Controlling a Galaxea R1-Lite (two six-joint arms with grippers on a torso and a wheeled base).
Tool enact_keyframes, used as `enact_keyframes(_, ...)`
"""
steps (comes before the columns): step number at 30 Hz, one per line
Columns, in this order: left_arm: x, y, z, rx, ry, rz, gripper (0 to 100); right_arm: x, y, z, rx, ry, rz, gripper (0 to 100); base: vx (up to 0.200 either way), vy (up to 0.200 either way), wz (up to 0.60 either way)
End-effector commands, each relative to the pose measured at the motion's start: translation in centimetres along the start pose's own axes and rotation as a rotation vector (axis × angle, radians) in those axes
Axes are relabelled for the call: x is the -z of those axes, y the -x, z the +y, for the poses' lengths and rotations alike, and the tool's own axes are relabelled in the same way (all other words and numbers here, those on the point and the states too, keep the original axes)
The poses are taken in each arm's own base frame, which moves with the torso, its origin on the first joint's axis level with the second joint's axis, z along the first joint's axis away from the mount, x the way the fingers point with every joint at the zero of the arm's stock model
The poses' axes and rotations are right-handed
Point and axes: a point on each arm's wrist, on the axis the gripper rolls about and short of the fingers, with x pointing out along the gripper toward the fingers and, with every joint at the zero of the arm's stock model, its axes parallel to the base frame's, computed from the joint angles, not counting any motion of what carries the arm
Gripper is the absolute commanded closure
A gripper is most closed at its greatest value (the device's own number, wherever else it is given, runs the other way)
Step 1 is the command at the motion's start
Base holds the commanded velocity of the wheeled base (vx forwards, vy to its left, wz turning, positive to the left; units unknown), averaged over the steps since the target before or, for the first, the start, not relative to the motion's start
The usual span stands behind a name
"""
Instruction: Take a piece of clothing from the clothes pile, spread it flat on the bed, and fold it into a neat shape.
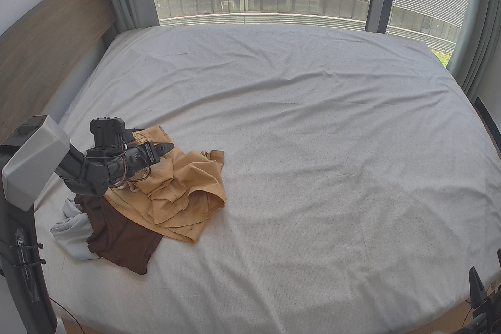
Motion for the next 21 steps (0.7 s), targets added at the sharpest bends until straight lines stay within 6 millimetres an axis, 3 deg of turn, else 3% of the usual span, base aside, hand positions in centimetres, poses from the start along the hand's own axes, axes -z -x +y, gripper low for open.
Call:
enact_keyframes(1, -0.1, 0.0, 0.1, -0.002, 0.001, -0.004, 100, 0.5, 0.0, 0.0, 0.000, 0.000, 0.001, 0, 0.000, 0.000, 0.00)
enact_keyframes(15, 0.2, 0.5, 0.5, -0.013, 0.008, 0.009, 100, 0.5, 0.0, 0.0, 0.000, 0.000, 0.001, 0, 0.000, 0.000, 0.00)
enact_keyframes(21, -0.7, 2.0, -1.0, 0.033, 0.169, -0.011, 100, 0.5, 0.0, 0.0, 0.000, 0.000, 0.001, 0, 0.000, 0.000, 0.00)
